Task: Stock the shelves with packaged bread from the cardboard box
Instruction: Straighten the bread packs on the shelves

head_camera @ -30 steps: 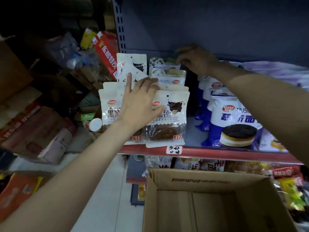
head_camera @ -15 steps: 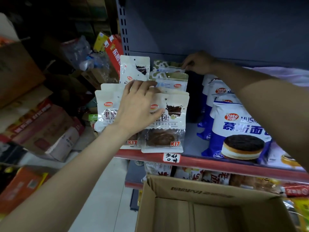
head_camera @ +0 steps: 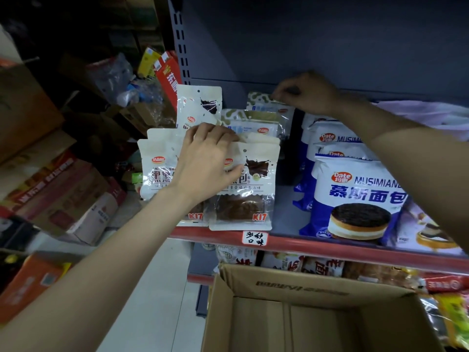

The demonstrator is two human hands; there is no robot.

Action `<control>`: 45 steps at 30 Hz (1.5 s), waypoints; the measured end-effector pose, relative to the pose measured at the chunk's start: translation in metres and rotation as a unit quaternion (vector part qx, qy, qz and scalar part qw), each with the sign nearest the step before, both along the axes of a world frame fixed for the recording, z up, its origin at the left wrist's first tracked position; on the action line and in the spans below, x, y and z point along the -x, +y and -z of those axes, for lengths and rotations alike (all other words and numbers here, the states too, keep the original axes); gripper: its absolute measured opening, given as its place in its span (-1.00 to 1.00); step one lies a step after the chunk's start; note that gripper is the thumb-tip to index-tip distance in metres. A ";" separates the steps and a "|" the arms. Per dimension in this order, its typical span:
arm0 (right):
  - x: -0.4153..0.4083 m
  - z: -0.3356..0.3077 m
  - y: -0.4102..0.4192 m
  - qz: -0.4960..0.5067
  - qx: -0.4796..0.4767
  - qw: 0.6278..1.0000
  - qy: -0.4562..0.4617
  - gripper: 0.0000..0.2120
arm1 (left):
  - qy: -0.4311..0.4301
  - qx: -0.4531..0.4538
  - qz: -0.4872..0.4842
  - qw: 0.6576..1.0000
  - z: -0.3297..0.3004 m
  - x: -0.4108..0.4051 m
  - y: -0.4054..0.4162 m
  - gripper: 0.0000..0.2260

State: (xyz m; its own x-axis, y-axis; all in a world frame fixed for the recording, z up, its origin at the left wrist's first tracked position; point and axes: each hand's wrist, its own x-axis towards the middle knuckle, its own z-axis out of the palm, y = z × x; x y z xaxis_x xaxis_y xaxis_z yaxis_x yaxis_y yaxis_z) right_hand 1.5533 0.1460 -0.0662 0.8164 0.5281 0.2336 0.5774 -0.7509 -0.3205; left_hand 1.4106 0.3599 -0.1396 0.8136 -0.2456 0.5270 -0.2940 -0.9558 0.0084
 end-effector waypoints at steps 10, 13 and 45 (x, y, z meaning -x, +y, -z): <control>0.007 0.010 0.005 0.084 0.058 0.993 -0.053 -0.78 | -0.006 0.010 0.003 1.000 -0.002 0.000 -0.005 -0.62; 0.008 0.008 -0.004 0.106 0.092 0.988 -0.071 -0.77 | -0.003 0.014 0.005 1.000 -0.003 0.001 -0.005 -0.63; 0.086 0.000 -0.030 0.035 0.108 0.993 -0.041 -0.81 | -0.053 0.009 0.075 0.996 0.004 0.009 -0.047 -0.83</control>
